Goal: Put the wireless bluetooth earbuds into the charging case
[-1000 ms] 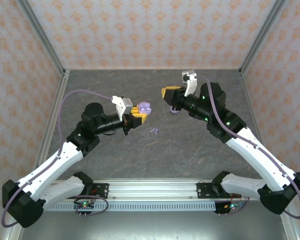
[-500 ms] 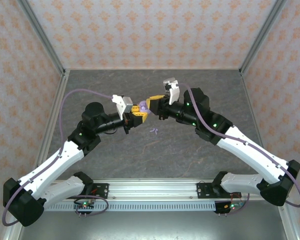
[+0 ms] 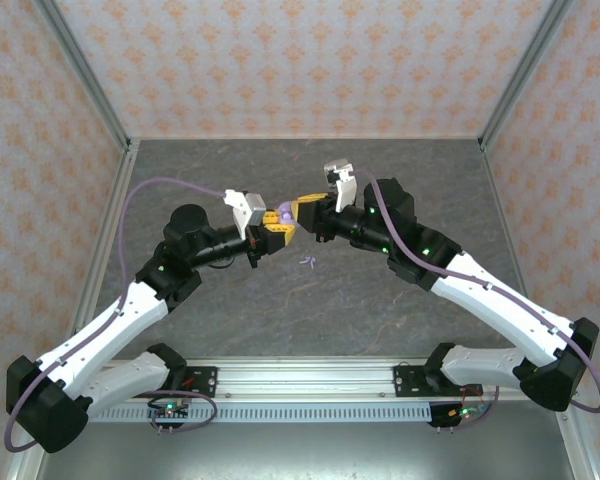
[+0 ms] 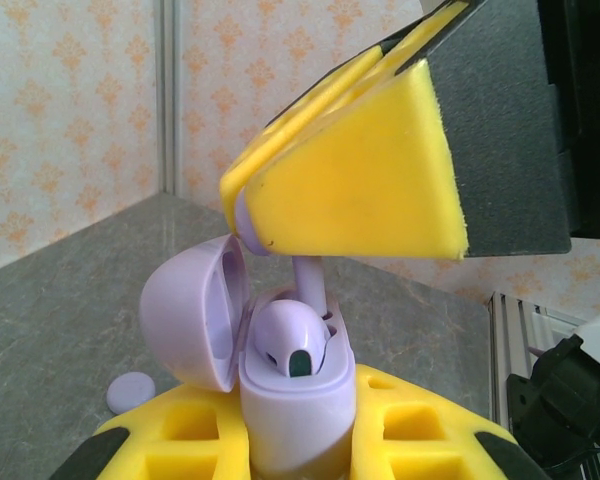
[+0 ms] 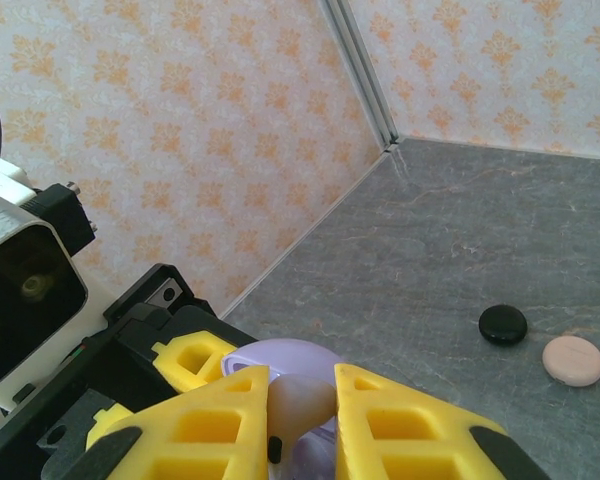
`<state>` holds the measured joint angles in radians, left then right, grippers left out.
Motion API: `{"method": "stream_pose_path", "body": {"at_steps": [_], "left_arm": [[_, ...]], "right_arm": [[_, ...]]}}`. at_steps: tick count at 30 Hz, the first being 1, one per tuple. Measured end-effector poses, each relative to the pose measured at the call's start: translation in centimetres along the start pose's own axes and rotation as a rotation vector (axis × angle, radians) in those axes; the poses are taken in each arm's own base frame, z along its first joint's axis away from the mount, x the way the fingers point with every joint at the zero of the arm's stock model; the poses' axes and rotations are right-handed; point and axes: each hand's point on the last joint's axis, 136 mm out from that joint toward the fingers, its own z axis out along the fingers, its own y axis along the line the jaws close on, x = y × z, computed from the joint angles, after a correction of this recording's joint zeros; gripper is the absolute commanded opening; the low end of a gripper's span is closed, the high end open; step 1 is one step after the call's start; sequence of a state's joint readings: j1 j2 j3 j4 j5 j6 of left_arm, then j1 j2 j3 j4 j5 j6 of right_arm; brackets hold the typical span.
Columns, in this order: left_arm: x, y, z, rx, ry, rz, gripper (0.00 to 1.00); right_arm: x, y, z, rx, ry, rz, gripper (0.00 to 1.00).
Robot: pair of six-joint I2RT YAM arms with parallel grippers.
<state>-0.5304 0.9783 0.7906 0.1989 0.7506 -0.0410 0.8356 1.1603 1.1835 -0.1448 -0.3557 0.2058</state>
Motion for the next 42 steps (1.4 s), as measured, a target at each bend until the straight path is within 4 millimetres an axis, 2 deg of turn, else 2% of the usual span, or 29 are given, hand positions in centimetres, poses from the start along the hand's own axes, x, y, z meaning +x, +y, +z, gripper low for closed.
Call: {"method": "stream_pose_path", "body": {"at_steps": [12,18,22,26,33,39,42], "left_arm": [[0.0,0.1,0.0,-0.009,-0.001,-0.013,0.0],[0.0,0.2,0.0,-0.013,-0.001,-0.015,0.0],[0.0,0.3,0.0,-0.019,-0.002,-0.015,0.0],[0.0,0.4,0.0,-0.025,-0.003,-0.014,0.0],[0.0,0.4,0.0,-0.026,-0.003,-0.014,0.0],[-0.2,0.3,-0.2,-0.025,-0.009,-0.01,0.0],[-0.5,0.2,-0.3,-0.024,-0.016,-0.006,0.0]], "right_arm": [[0.3,0.0,0.3,-0.008,0.011,0.0,0.18],[0.6,-0.1,0.4,-0.006,0.022,-0.006,0.23],[0.9,-0.1,0.4,-0.005,0.037,-0.012,0.34],[0.8,0.1,0.1,0.0,0.05,-0.024,0.48],[-1.7,0.5,-1.2,0.013,0.019,-0.062,0.66],[-3.6,-2.7,-3.4,0.077,-0.025,-0.023,0.82],[-3.3,-4.2,-4.1,0.072,-0.021,0.028,0.91]]}}
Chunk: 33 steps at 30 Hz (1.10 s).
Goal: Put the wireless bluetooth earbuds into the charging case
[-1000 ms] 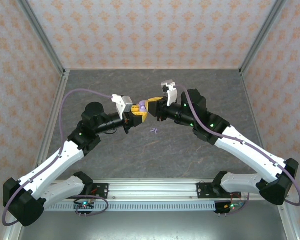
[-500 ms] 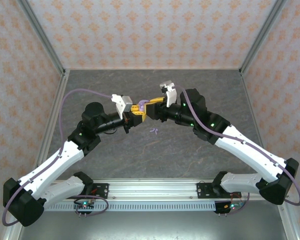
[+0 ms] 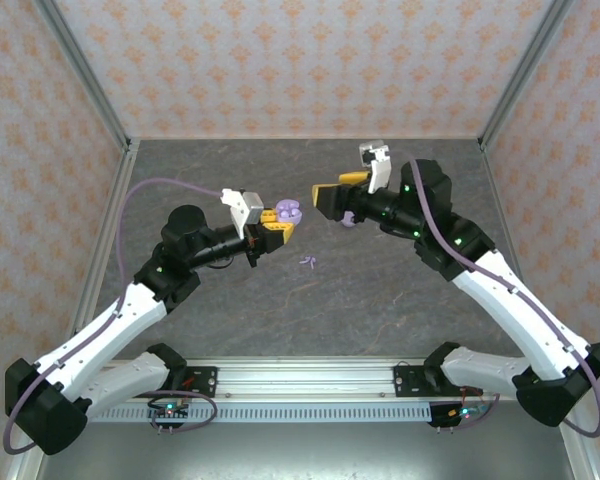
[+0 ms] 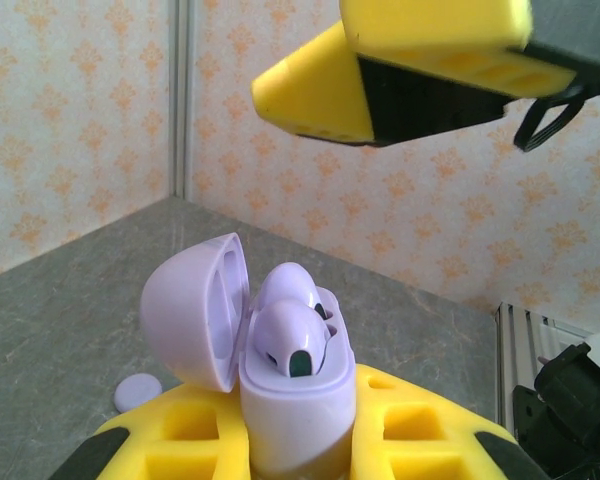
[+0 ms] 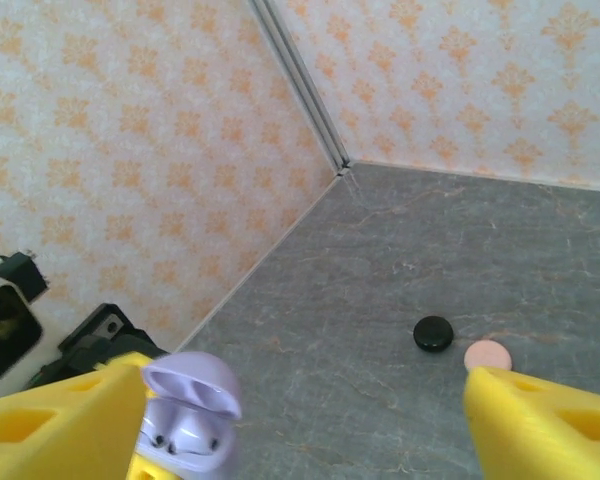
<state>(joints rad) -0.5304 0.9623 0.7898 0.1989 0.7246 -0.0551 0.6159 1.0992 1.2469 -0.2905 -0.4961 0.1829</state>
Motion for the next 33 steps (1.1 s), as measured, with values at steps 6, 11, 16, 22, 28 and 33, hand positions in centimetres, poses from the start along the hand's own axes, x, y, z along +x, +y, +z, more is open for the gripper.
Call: {"method": "stream_pose_path", "body": {"at_steps": [6,11,16,22,28,33], "left_arm": [[-0.1,-0.1,-0.1,0.001,-0.004,0.002,0.0],[-0.1,-0.1,-0.1,0.004,-0.003,0.002,0.0],[-0.1,-0.3,-0.1,0.011,-0.002,0.002,0.0],[-0.1,-0.4,-0.1,0.02,-0.001,0.002,0.0],[-0.1,-0.4,-0.1,0.02,-0.001,0.003,0.0],[-0.1,-0.4,-0.1,0.02,-0.001,0.003,0.0]], "right_arm": [[3.1,0.1,0.7,-0.125,0.079,0.103,0.99],[3.3,1.9,1.0,-0.25,0.089,0.144,0.99],[3.2,2.8,1.9,-0.33,0.101,0.164,0.99],[4.7,3.9,3.6,-0.388,0.172,0.186,1.0],[4.3,5.4,3.9,-0.447,0.191,0.179,0.88],[2.9,6.5,3.4,-0.491,0.16,0.146,0.84]]}}
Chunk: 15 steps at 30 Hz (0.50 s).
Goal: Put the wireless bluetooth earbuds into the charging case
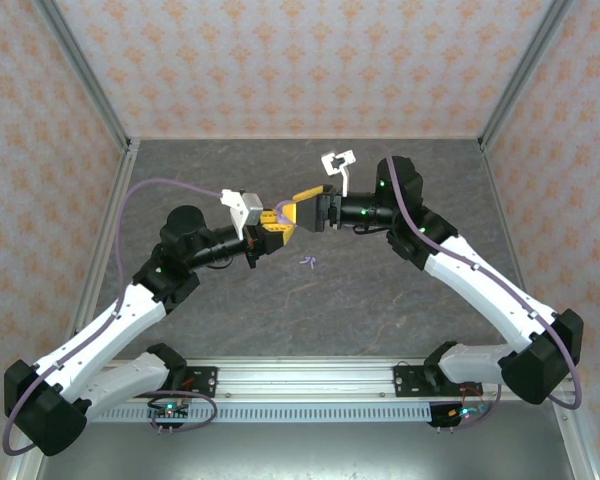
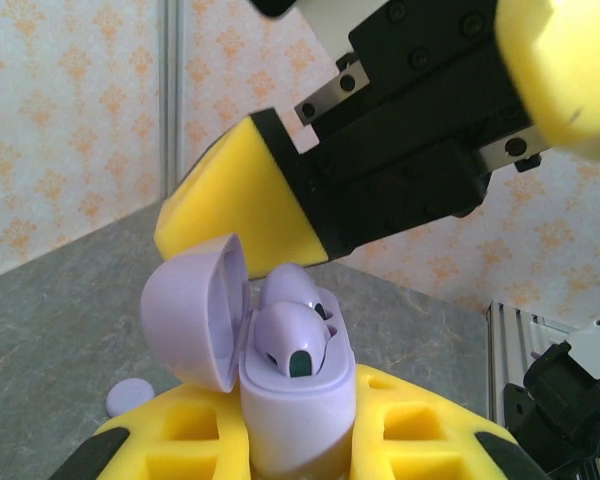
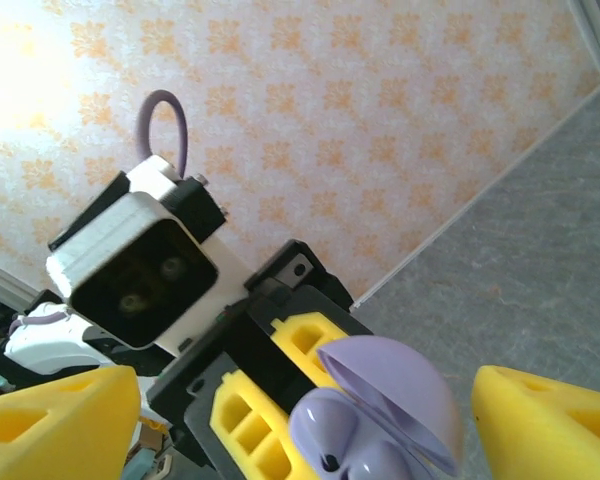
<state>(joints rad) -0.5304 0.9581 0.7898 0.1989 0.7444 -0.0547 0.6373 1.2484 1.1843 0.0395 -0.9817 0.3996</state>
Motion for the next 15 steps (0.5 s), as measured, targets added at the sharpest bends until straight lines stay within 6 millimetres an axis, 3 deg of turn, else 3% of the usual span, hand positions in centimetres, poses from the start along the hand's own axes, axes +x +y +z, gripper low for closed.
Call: {"method": "stream_pose_path", "body": {"at_steps": [15], "left_arm": [[0.0,-0.1,0.0,0.006,0.001,0.002,0.0]], "right_arm": [[-0.3,1.4,-0.6,-0.03,-0.007,-0.059,0.73]]}}
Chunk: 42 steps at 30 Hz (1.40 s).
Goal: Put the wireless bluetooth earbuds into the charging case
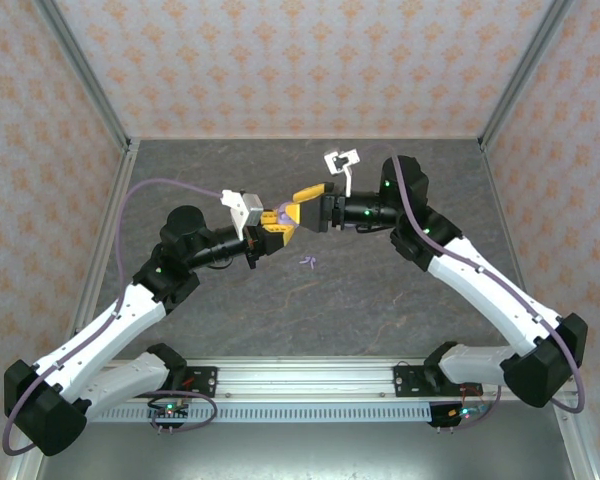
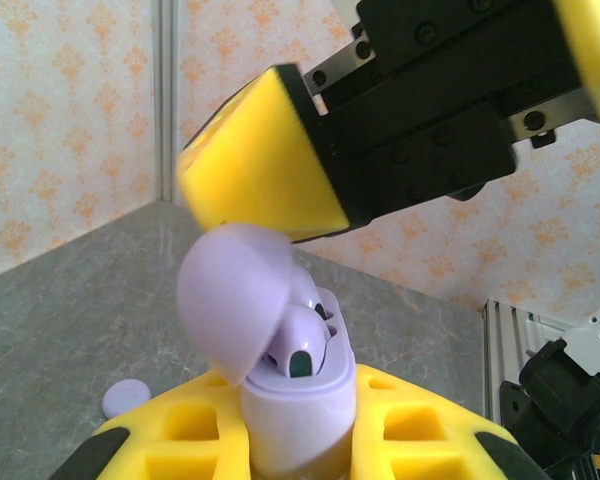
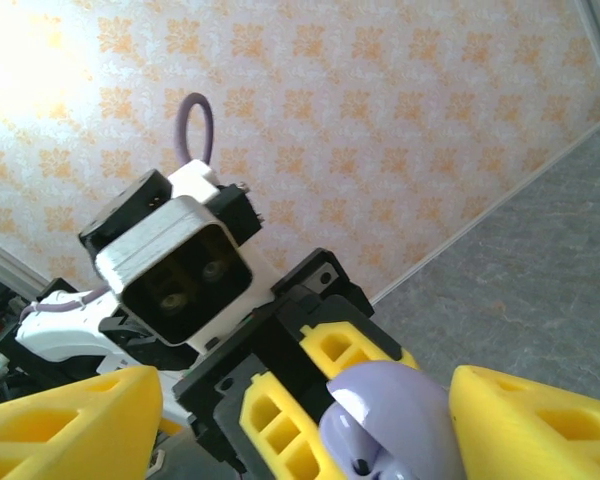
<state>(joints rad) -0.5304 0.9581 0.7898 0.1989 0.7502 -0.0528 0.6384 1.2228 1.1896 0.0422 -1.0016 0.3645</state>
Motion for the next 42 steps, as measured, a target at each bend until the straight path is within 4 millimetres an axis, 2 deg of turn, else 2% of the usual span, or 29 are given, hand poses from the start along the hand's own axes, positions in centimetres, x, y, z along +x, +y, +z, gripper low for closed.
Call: {"method": "stream_pose_path", "body": {"at_steps": [10,15,19,23,26,30,35,39,42], "left_arm": [[0.0,0.1,0.0,-0.003,0.0,0.0,0.0],[0.2,0.4,0.0,-0.025,0.007,-0.005,0.0],[0.7,1.1,0.0,-0.056,0.022,-0.017,0.0],[1.0,1.8,0.2,-0.091,0.028,-0.026,0.0],[1.7,2.7,0.6,-0.114,0.048,-0.044,0.0],[3.2,5.1,0.7,-0.172,0.086,-0.106,0.0],[4.5,9.0,-0.5,-0.277,0.111,-0.197,0.0],[6.3,10.6,-1.4,-0.333,0.162,-0.269,0.0],[8.3,11.1,-1.7,-0.354,0.218,-0.326,0.0]], "right_arm": [[0.0,2.3,-1.8,-0.008,-0.009,-0.059,0.73],[0.0,1.4,-2.5,0.079,-0.026,-0.077,0.78],[-0.2,-1.2,-3.4,0.228,-0.054,-0.066,0.81],[-1.1,-4.5,-5.7,0.407,-0.126,-0.047,0.87],[-0.9,-7.3,-7.7,0.548,-0.173,-0.022,0.96],[0.7,-11.2,-9.7,0.71,-0.198,0.033,0.99],[3.6,-15.7,-12.1,0.882,-0.205,0.115,0.99],[5.4,-18.1,-13.8,0.98,-0.213,0.177,0.99],[5.8,-18.7,-14.4,1.014,-0.225,0.199,0.99]]}}
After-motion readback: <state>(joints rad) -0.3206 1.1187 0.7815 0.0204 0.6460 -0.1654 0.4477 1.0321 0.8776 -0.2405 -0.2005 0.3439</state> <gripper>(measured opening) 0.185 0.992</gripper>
